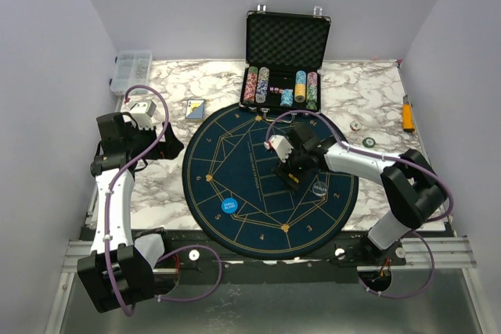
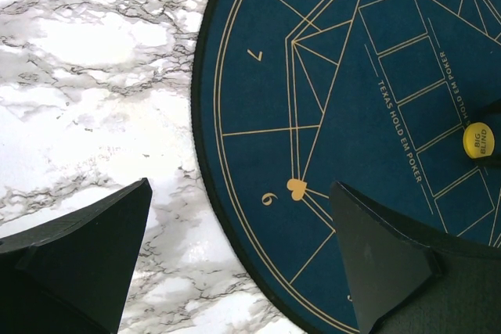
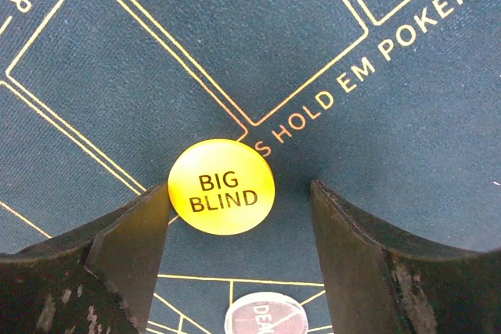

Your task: Distribute texas hold em gaming equipment

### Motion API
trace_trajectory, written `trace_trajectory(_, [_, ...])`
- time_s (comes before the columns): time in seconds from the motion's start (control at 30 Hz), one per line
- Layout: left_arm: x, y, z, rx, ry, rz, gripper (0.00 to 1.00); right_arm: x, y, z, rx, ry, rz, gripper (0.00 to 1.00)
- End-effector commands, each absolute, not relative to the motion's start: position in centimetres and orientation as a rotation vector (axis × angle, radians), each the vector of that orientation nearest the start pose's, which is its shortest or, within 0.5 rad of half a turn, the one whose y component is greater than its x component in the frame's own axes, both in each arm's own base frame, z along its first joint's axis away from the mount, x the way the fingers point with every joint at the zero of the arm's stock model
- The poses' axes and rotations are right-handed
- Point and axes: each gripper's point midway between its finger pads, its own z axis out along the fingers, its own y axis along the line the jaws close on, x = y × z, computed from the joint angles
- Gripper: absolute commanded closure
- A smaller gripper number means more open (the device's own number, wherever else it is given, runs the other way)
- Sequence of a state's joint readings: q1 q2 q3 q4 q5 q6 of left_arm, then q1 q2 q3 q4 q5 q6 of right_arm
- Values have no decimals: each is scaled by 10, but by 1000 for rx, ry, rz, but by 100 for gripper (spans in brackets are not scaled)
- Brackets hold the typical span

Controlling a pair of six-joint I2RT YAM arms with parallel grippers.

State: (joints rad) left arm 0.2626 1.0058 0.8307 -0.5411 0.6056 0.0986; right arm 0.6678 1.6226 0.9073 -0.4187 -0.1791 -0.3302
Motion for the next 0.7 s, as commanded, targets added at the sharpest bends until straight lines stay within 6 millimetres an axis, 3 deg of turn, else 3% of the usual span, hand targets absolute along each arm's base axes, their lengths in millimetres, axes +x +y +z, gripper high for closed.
trace_trajectory(0.0, [288, -23, 183, 148, 2163, -499, 2, 216, 212, -11, -1439, 2453, 364, 31])
trace_trajectory(0.2, [288, -24, 185, 152, 2157, -499, 2, 209, 209, -10, -1460, 2470, 370, 45])
trace_trajectory(0.3, [288, -24, 184, 151, 2161, -504, 2, 215, 215, 1, -1445, 2430, 380, 52])
trace_trajectory(0.5, [288, -27, 185, 157, 2158, -526, 2, 245, 247, 31, -1430, 2307, 437, 60])
trace_trajectory(0.67, [287, -29, 185, 163, 2159, -546, 2, 276, 286, 51, -1413, 2228, 515, 62])
